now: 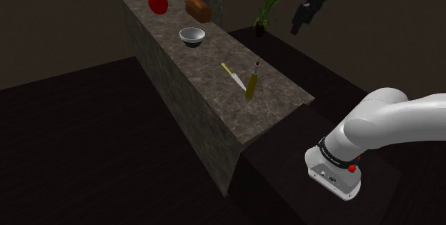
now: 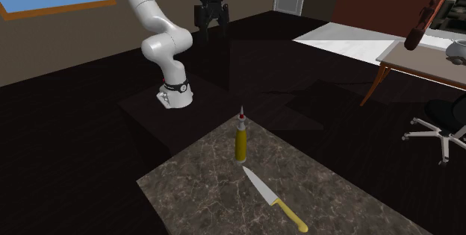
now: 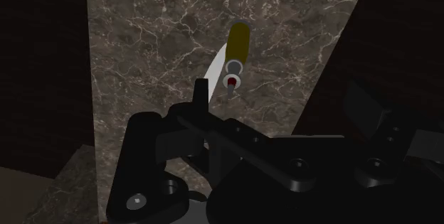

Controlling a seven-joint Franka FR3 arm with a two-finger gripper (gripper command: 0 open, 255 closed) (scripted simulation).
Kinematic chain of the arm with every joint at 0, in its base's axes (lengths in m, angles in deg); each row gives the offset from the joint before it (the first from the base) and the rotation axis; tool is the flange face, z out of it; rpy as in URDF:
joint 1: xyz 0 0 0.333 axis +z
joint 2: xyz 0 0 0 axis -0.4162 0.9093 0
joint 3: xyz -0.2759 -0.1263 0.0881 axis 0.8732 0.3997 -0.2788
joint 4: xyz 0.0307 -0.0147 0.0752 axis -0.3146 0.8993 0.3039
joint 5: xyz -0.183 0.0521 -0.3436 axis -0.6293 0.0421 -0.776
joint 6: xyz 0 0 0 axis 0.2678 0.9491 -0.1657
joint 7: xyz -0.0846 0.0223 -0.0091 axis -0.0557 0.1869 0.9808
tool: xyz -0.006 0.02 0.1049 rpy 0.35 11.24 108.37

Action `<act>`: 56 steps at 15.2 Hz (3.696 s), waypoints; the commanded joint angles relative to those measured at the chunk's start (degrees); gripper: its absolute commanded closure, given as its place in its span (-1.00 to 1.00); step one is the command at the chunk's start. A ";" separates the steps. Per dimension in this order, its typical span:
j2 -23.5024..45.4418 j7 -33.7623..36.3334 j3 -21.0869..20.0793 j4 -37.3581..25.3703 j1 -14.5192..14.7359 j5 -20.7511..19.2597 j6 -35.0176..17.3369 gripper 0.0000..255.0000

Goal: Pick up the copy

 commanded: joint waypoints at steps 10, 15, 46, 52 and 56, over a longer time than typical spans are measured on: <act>12.82 -2.16 4.31 4.93 0.04 1.71 -16.27 -1.00; 22.21 -4.21 6.54 5.05 0.53 3.76 -24.80 -1.00; 35.36 -8.13 8.73 3.34 1.43 8.29 -34.84 1.00; 32.93 -7.58 8.57 0.87 1.34 7.75 -29.96 1.00; 31.84 -7.34 8.48 -0.60 1.30 7.54 -27.42 1.00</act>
